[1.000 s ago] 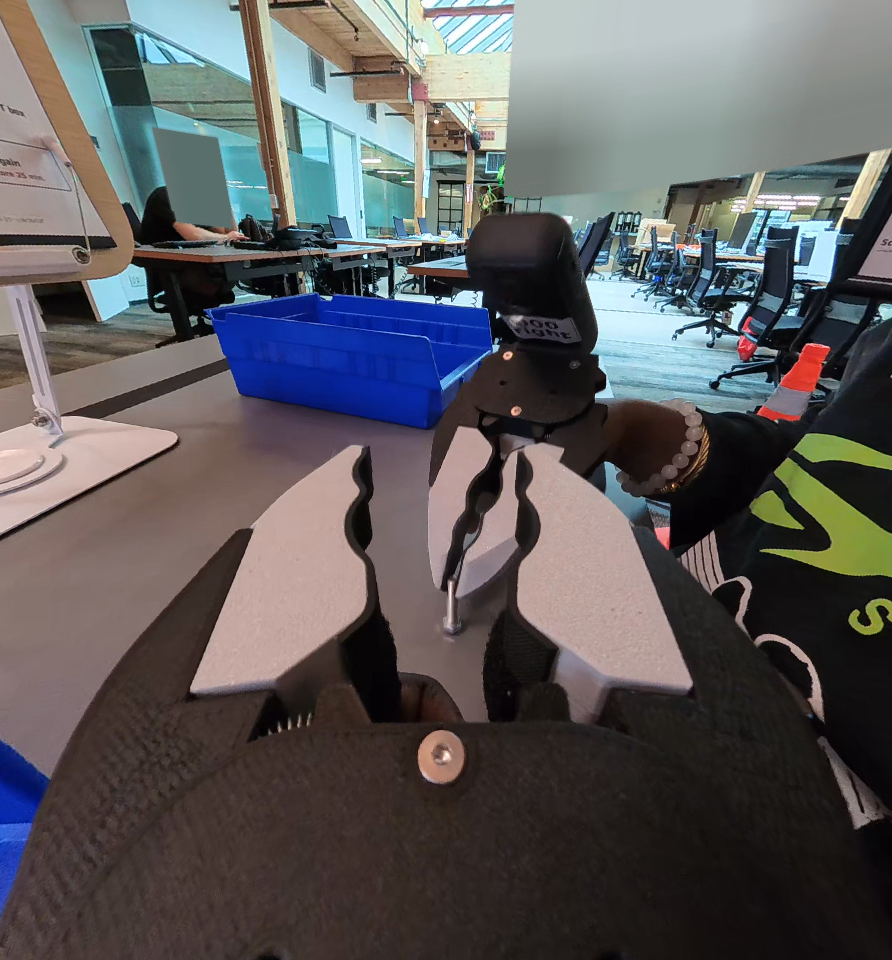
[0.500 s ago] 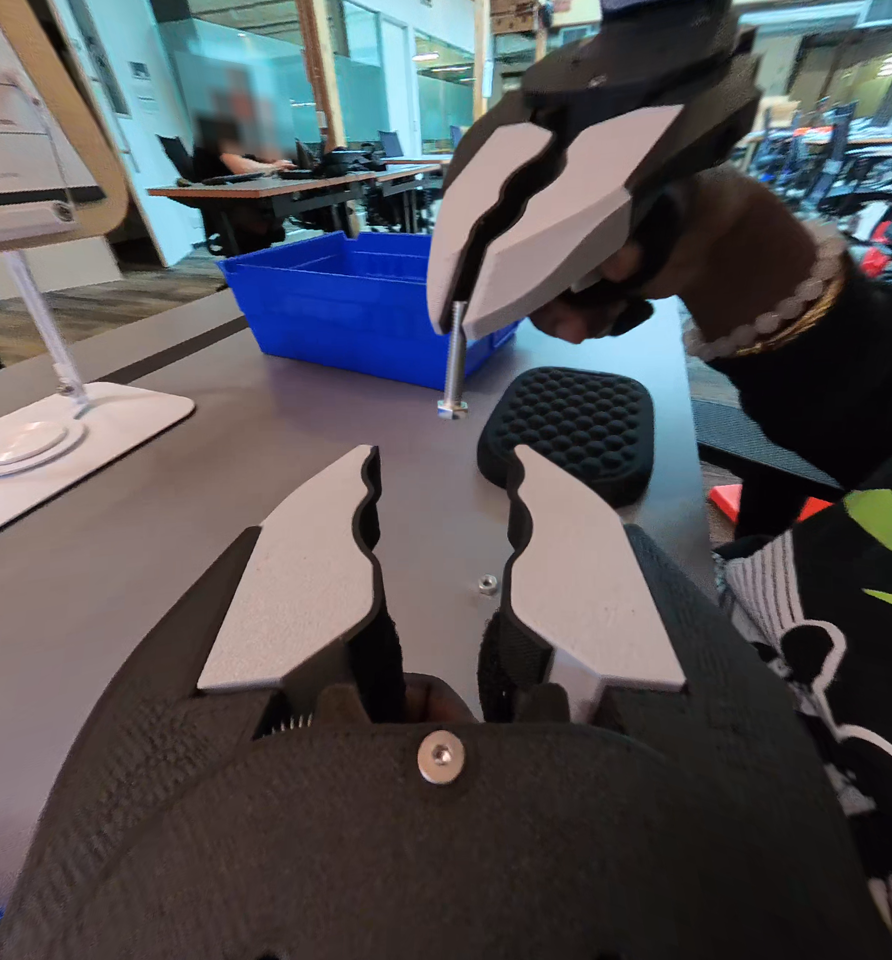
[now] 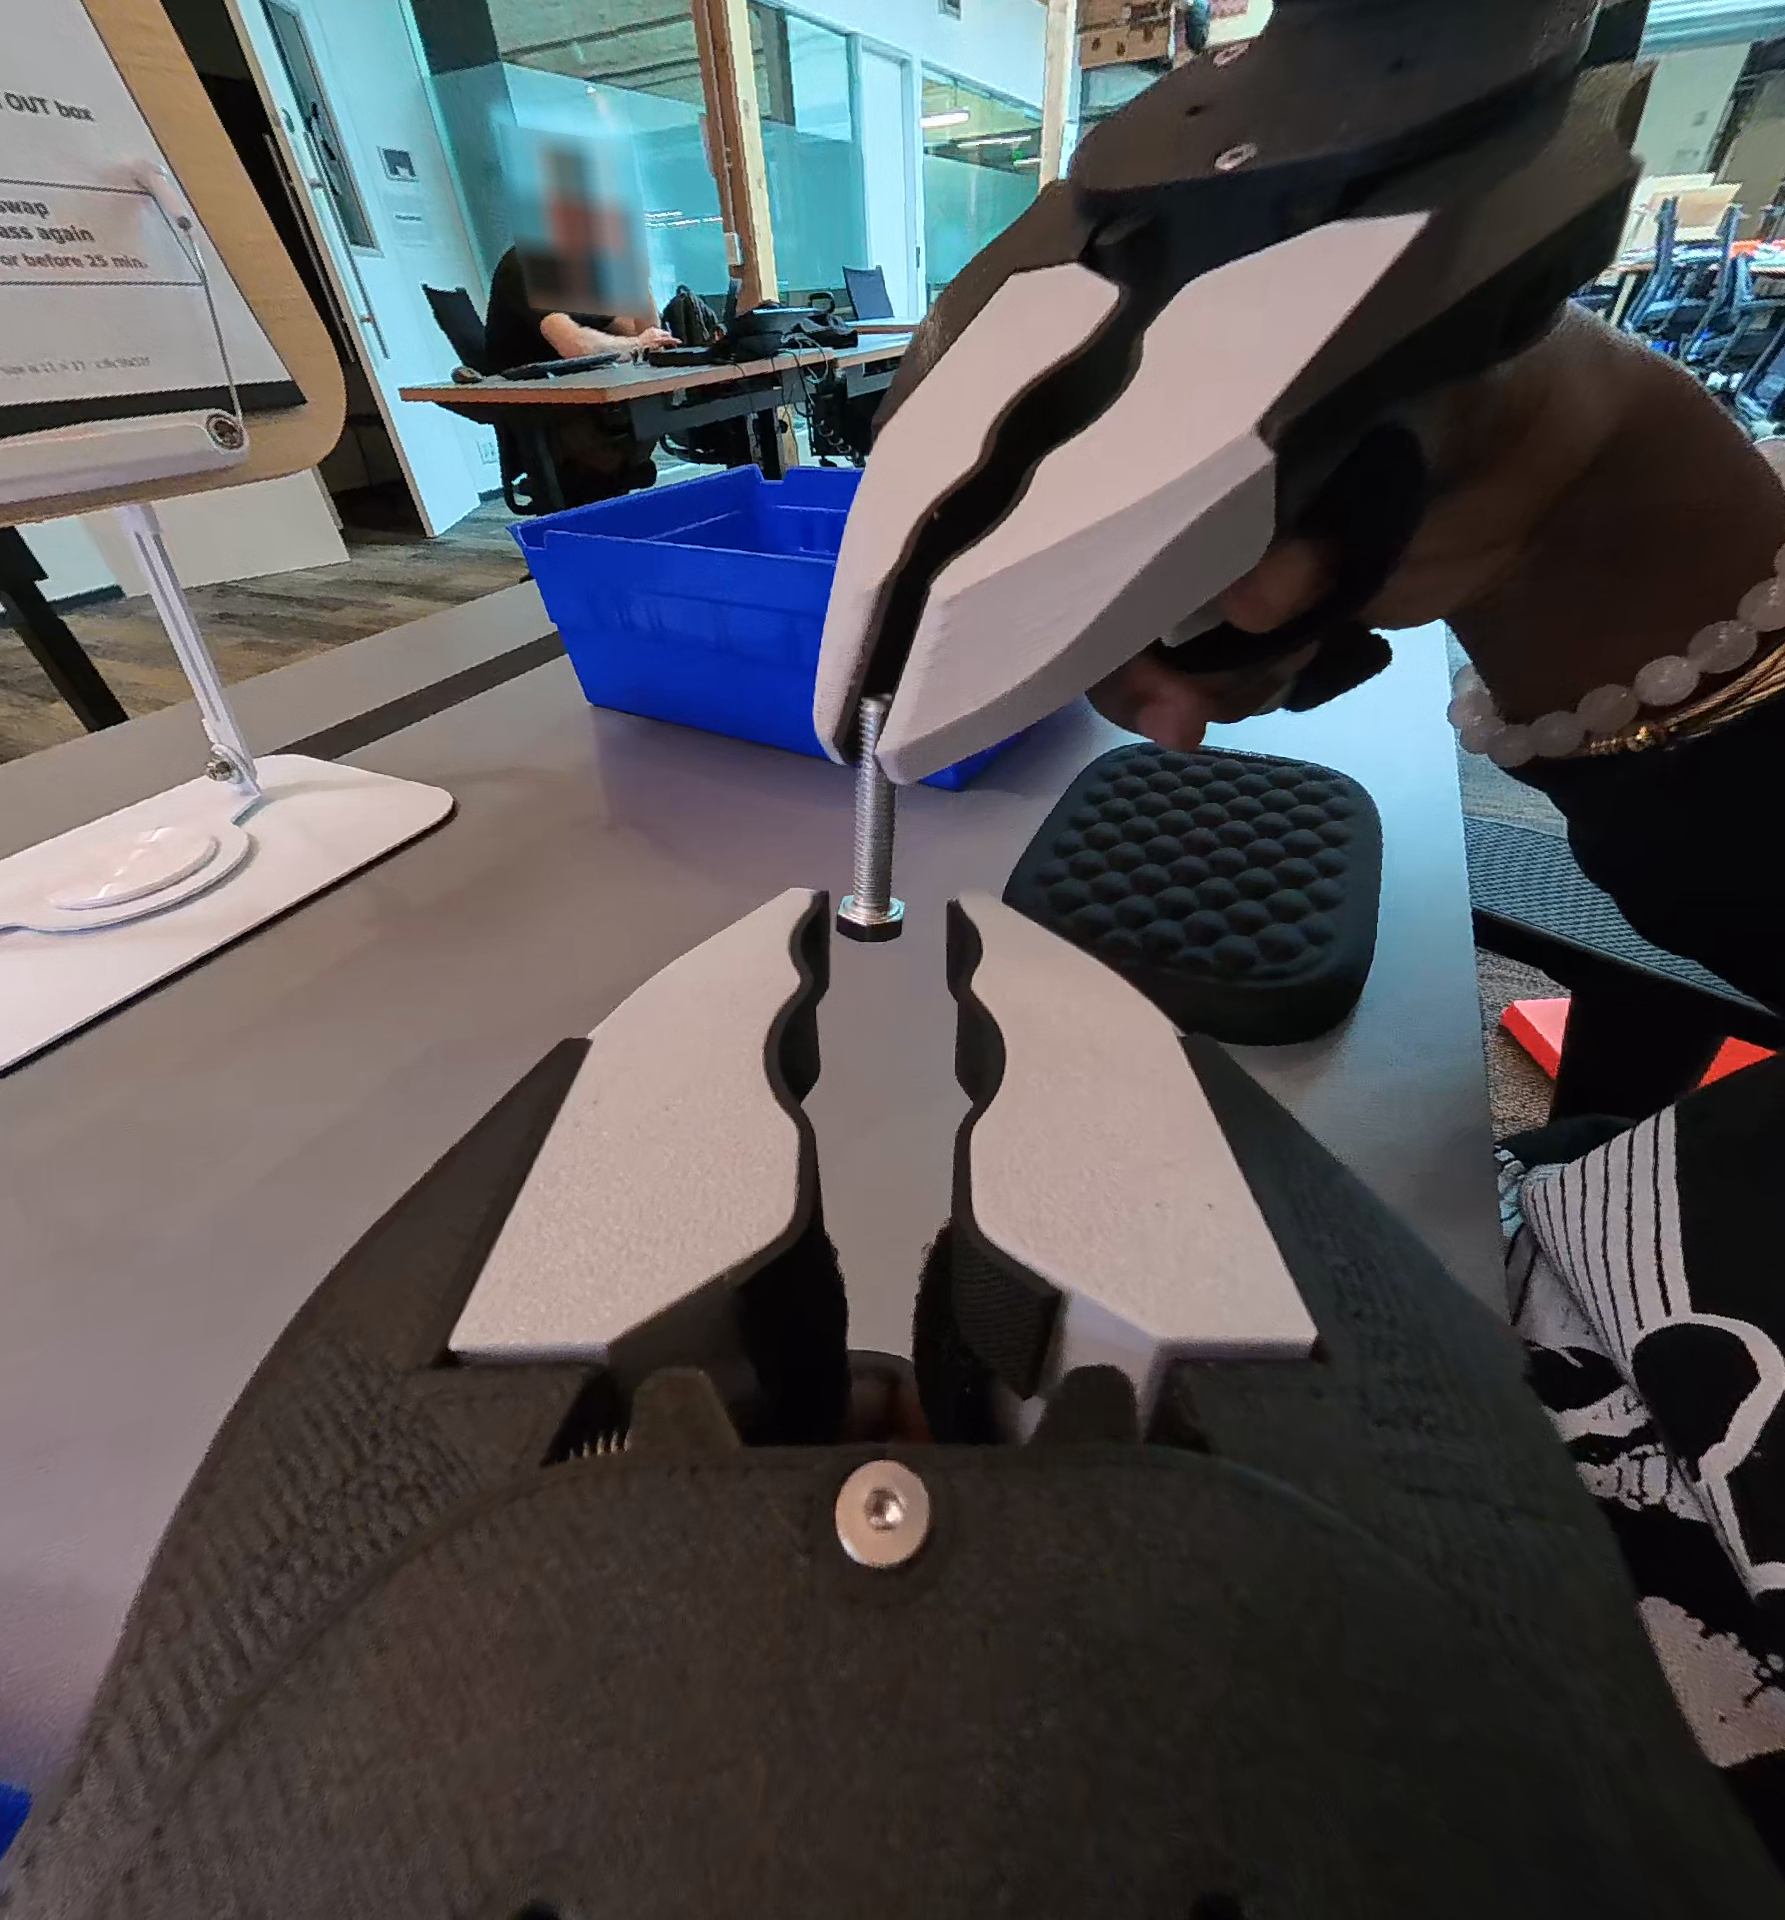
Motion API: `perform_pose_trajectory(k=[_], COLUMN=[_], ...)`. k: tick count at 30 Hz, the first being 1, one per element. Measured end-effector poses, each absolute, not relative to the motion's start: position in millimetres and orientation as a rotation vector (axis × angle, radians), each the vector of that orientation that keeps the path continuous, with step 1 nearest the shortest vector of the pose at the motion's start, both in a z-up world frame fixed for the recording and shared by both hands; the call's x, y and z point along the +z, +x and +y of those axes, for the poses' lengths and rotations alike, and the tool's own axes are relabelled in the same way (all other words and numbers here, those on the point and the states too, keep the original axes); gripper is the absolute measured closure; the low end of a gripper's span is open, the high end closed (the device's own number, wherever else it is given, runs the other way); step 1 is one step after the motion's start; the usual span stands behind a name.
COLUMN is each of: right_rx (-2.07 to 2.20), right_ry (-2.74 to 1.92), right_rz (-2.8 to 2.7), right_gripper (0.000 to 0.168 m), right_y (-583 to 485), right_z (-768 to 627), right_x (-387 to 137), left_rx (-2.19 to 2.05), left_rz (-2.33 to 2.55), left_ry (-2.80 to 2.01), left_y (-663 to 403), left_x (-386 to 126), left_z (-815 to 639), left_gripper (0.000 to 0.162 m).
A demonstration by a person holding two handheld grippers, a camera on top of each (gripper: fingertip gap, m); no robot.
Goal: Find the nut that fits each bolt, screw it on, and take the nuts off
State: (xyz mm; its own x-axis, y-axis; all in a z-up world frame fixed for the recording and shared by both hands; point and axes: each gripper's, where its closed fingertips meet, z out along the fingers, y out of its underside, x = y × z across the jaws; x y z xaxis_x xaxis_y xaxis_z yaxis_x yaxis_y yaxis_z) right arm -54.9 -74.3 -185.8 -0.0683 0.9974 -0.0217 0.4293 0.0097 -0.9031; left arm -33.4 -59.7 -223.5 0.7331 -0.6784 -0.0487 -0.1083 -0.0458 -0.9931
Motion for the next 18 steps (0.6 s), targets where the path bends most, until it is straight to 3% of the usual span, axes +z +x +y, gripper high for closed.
perform_pose_trajectory(k=[18], right_rx=[1.035], right_ry=[-1.49], right_rz=[-1.589], right_gripper=[0.162], right_y=[-54.8], right_z=[-76.0], right_x=[-184.3], left_rx=[-0.539], left_rz=[0.664], left_ry=[-1.572], left_y=[-32.3], left_x=[-224.5], left_z=[-60.1], left_gripper=[0.152])
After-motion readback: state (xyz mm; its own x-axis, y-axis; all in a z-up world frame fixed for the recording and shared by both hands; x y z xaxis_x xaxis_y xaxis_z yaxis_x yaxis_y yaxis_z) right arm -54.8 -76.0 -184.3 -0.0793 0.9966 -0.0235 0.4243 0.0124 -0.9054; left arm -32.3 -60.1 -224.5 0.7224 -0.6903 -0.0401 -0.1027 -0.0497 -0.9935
